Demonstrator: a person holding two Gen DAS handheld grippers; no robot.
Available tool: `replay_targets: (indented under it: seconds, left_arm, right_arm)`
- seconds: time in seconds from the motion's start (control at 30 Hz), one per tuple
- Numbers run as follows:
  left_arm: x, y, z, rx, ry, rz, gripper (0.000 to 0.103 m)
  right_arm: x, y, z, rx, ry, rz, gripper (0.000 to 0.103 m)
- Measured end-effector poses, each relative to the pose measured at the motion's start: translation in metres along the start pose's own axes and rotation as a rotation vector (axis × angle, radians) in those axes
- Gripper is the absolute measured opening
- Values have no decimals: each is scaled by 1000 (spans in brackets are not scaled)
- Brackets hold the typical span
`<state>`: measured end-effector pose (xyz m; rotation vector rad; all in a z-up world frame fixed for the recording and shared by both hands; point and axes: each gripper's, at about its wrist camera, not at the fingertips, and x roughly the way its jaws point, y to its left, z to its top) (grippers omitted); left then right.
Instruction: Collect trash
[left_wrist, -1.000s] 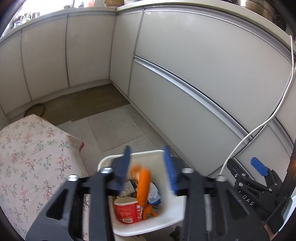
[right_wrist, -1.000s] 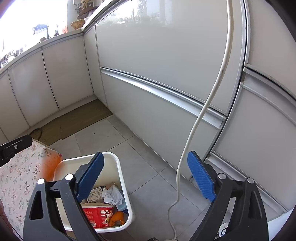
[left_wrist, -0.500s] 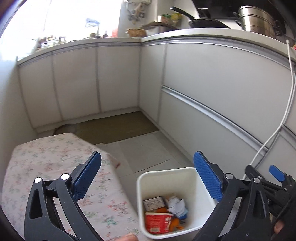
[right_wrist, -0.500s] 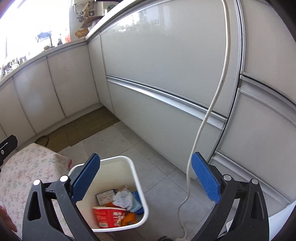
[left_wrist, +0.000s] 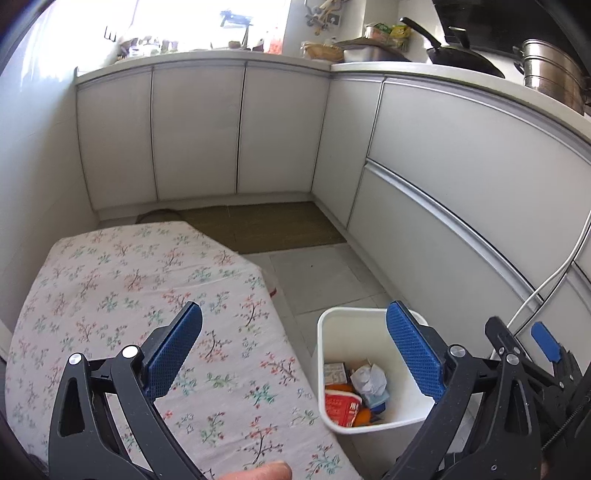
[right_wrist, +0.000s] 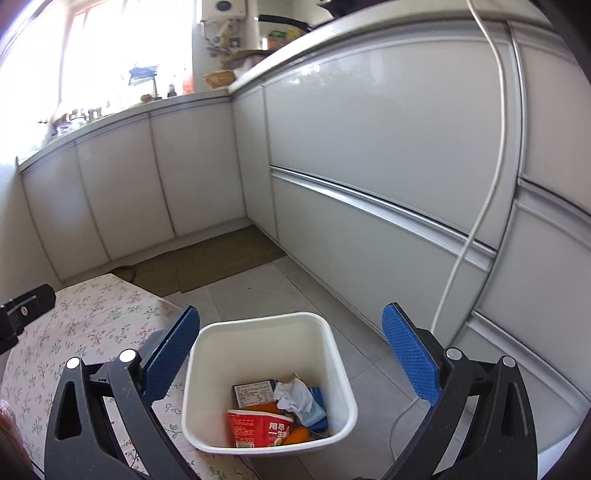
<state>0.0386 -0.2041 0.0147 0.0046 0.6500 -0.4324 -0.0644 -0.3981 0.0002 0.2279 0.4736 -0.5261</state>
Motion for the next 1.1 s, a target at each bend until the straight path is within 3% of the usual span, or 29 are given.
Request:
replay_targets:
  seconds: [0.47,0.57,0.63,0.73,0.87,0.93,1.1]
  left_arm:
    - [0,6,-8,2,33,50,92]
    - [2,3,-9,19,37,43,82]
    - [2,2,-11,21,31,31,68]
    - [1,1,-11,23,26,14,62]
    - [0,0,-10,28,26,18,66]
    - [0,-1,-9,35,31,24,88]
    - [-3,-2,-9,30,23,51,96]
  right_arm:
    - [-1,11,-2,-24,-8,27,96]
    - [0,12,-3,-30,-6,32,96]
    - [0,13,-3,-35,-3,31,96]
    - [1,13,-4,-36,-1,23,96]
    - [1,14,-5,-34,6,18,96]
    - [0,15,-5,-36,1,14,96]
    - [-2,17,-4,-41,-15,11,96]
